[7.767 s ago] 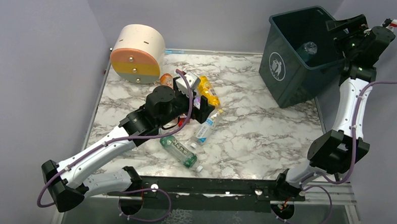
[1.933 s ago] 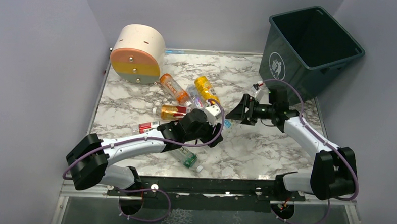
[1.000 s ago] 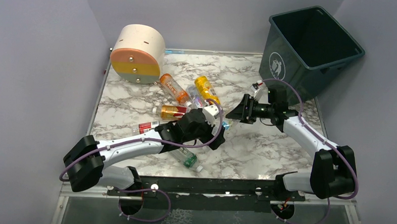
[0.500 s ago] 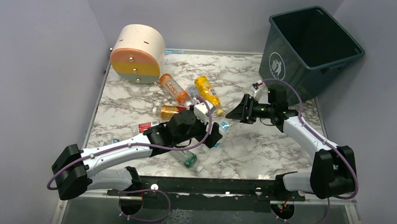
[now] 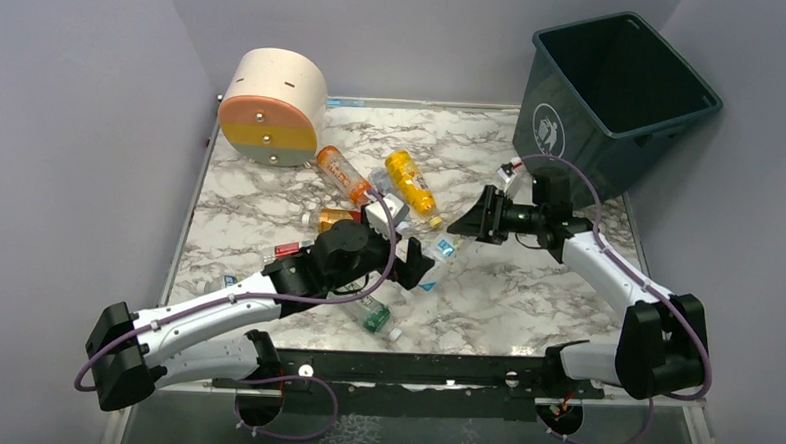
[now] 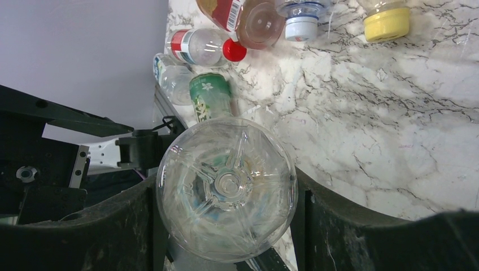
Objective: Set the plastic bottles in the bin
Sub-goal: Pick up the plastic bottle at the center of the board.
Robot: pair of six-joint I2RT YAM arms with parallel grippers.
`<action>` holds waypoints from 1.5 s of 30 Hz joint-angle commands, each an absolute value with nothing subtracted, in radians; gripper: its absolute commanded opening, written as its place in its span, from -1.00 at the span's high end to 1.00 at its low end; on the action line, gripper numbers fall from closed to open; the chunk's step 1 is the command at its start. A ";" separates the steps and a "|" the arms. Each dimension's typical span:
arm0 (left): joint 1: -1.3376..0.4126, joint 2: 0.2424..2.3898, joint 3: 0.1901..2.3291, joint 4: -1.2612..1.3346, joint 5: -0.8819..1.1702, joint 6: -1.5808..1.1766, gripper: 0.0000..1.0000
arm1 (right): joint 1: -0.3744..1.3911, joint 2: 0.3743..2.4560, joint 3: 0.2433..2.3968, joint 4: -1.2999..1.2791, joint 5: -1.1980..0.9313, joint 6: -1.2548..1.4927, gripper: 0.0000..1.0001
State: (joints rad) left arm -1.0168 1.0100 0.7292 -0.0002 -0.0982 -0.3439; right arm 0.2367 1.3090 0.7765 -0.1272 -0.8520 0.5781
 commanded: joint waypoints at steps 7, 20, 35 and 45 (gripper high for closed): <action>-1.022 0.937 0.710 0.029 -0.111 -0.355 -0.98 | 0.244 1.266 0.844 -0.127 -0.839 0.595 -0.28; -1.022 0.928 0.723 0.108 0.083 -0.367 -0.98 | 0.244 1.289 0.987 -0.199 -0.771 0.556 -0.29; -1.022 0.890 0.734 0.109 0.104 -0.408 -0.98 | 0.242 1.324 1.276 -0.297 -0.652 0.535 -0.29; -1.022 0.893 0.736 0.108 0.079 -0.424 -0.98 | 0.190 1.403 1.487 -0.317 -0.613 0.520 -0.29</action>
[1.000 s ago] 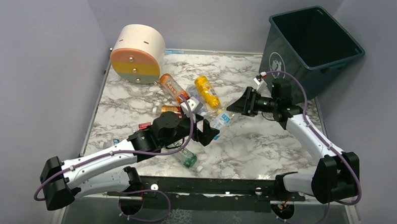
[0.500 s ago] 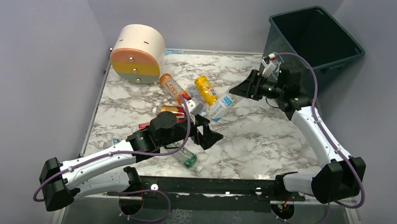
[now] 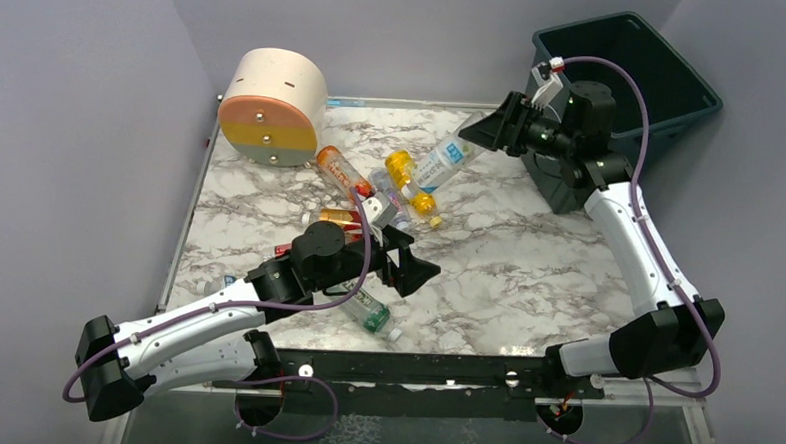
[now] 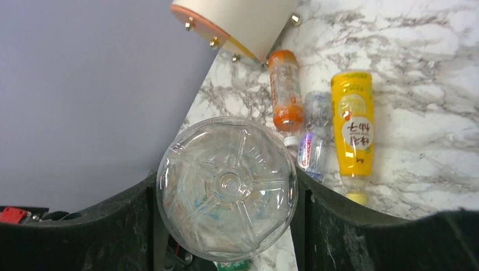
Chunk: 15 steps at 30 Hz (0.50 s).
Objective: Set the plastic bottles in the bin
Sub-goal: Pick up the plastic bottle at the center of the board.
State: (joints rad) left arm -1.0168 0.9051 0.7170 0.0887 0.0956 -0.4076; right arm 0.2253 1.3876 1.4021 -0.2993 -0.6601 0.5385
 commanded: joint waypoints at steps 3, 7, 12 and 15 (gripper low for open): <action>-1.022 0.899 0.735 0.105 0.073 -0.429 -0.98 | 0.132 1.430 1.550 -0.302 -0.626 0.537 -0.29; -1.021 0.927 0.750 0.100 0.075 -0.431 -0.98 | 0.016 1.454 1.596 -0.242 -0.664 0.606 -0.29; -1.021 0.956 0.763 0.104 0.083 -0.442 -0.98 | -0.157 1.482 1.612 -0.104 -0.724 0.765 -0.29; -1.022 0.962 0.760 0.113 0.086 -0.454 -0.98 | -0.244 1.508 1.601 0.023 -0.780 0.893 -0.28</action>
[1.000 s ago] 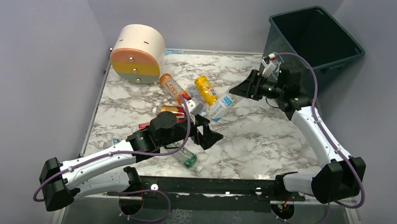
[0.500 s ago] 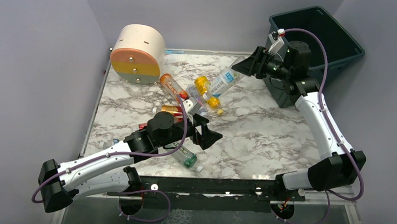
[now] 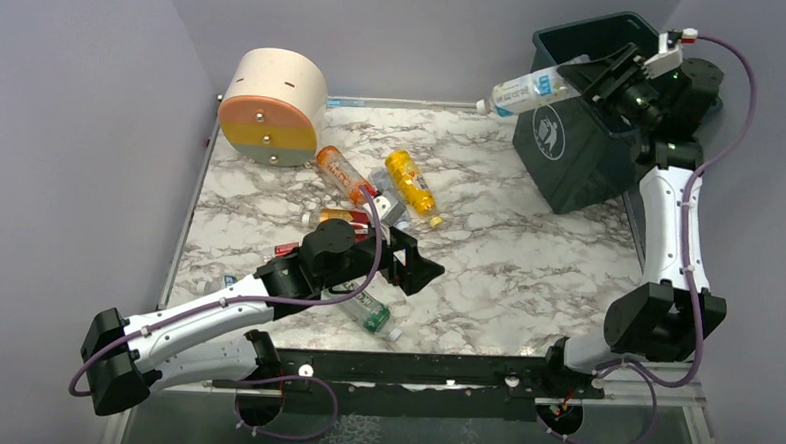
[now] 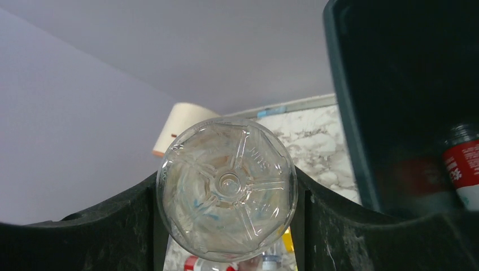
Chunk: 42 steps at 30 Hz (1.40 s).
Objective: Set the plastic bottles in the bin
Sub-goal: Pick up the plastic bottle at the center of the board, then place the plastic bottle in the trash bin.
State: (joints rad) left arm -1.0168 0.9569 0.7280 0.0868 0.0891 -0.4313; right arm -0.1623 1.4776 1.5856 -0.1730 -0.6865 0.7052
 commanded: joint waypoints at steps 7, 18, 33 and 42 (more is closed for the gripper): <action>-1.022 0.968 0.752 0.132 0.091 -0.471 -0.98 | -0.346 1.572 1.603 0.255 -0.823 1.096 -0.27; -1.022 0.963 0.752 0.116 0.086 -0.472 -0.98 | -0.390 1.530 1.571 0.283 -0.562 1.044 -0.27; -1.022 1.031 0.784 0.138 0.109 -0.440 -0.98 | -0.389 1.461 1.567 0.165 -0.268 0.875 -0.28; -1.021 1.021 0.766 0.146 0.096 -0.445 -0.98 | -0.388 1.520 1.597 0.114 -0.263 0.856 -0.29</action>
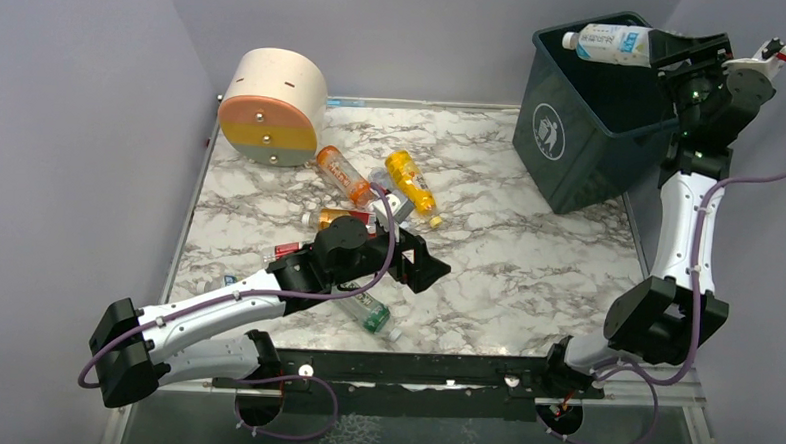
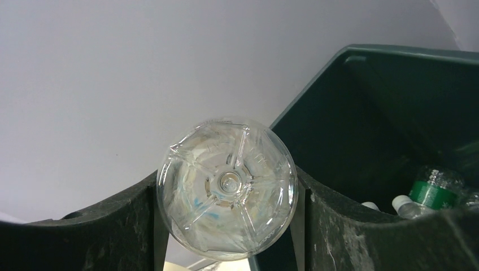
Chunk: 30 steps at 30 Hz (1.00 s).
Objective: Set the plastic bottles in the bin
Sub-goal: Place the plastic bottle in the trash bin.
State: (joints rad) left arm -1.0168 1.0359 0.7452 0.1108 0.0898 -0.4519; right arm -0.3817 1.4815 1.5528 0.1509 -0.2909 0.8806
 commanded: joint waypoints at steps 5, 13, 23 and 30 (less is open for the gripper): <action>-1.022 1.027 0.765 0.152 0.093 -0.446 -0.98 | -0.388 1.565 1.622 0.094 -0.289 0.853 -0.29; -1.021 1.017 0.765 0.136 0.087 -0.447 -0.98 | -0.388 1.633 1.699 0.008 -0.317 0.814 -0.51; -1.022 1.031 0.766 0.151 0.092 -0.449 -0.98 | -0.388 1.672 1.847 -0.133 -0.330 0.749 -0.86; -1.022 1.034 0.761 0.158 0.097 -0.455 -0.98 | -0.357 1.632 1.860 -0.096 -0.503 0.774 -0.89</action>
